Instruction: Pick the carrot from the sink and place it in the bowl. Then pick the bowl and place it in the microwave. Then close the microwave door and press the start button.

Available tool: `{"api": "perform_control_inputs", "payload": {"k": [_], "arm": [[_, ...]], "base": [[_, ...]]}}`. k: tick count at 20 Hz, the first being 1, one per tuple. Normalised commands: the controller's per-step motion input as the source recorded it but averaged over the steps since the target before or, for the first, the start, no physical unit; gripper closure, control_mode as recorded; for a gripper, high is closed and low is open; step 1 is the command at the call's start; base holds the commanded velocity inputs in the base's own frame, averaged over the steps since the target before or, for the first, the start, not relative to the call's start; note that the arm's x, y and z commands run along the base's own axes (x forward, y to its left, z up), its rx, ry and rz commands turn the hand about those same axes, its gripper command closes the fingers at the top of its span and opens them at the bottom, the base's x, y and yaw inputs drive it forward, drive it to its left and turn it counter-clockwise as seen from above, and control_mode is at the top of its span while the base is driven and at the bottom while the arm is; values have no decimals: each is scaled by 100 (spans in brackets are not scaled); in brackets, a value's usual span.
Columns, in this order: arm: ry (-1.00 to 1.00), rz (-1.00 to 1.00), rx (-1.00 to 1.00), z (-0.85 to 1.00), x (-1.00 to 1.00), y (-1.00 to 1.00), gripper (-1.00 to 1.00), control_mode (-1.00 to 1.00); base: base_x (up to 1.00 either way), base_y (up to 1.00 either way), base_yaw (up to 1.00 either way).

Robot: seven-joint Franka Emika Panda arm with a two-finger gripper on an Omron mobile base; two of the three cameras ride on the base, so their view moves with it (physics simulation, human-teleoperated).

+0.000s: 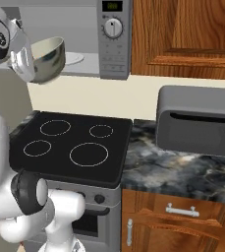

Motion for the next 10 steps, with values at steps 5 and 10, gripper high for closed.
{"api": "perform_control_inputs", "payload": {"k": [5, 10], "arm": [[4, -2, 0, 0, 87, 0, 100, -100], [-2, 0, 0, 0, 49, 7, 100, -100]], "base": [[0, 0, 0], [0, 0, 0]]}}
